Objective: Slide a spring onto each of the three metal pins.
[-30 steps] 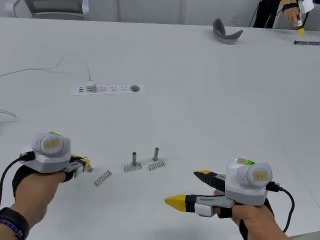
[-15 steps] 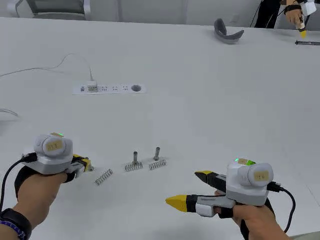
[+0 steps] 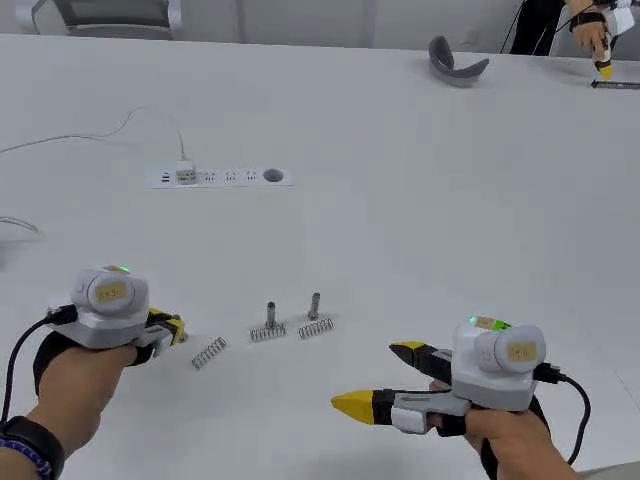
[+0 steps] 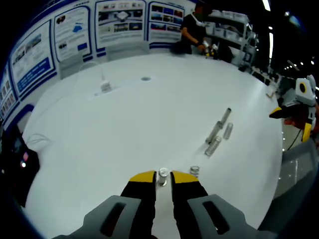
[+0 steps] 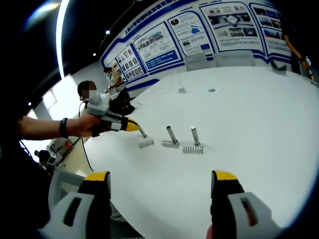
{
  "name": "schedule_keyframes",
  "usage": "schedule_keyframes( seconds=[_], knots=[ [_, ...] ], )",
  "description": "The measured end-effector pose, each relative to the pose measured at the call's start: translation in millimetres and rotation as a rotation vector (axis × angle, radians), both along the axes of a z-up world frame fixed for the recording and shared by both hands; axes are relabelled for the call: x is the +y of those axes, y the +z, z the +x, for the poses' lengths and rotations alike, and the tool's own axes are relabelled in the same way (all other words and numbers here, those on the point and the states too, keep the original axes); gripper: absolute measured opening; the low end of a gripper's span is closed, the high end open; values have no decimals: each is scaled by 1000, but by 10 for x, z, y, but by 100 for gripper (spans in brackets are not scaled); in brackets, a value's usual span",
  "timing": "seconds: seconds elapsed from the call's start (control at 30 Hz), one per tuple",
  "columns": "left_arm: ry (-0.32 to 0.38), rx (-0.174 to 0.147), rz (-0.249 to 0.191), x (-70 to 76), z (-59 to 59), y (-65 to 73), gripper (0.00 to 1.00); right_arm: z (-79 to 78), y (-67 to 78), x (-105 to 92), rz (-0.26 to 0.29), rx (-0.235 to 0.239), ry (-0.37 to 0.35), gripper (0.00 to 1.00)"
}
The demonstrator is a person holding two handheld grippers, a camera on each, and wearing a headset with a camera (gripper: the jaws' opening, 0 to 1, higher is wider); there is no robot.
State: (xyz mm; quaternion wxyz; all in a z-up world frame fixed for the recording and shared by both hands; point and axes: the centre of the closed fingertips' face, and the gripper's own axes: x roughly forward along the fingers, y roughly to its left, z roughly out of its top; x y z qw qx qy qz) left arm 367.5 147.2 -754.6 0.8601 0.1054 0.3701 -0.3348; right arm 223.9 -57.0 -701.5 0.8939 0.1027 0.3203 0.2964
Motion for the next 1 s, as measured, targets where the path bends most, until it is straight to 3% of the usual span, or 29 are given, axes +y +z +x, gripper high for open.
schedule_keyframes(
  seconds=[0.63,1.0],
  knots=[
    [-12,-12,0,-65,9,-7,8,-8,15,-31,-9,-4,-2,84],
    [-22,-21,-13,-204,25,27,8,-28,-2,-16,-11,-1,3,84]
  ],
)
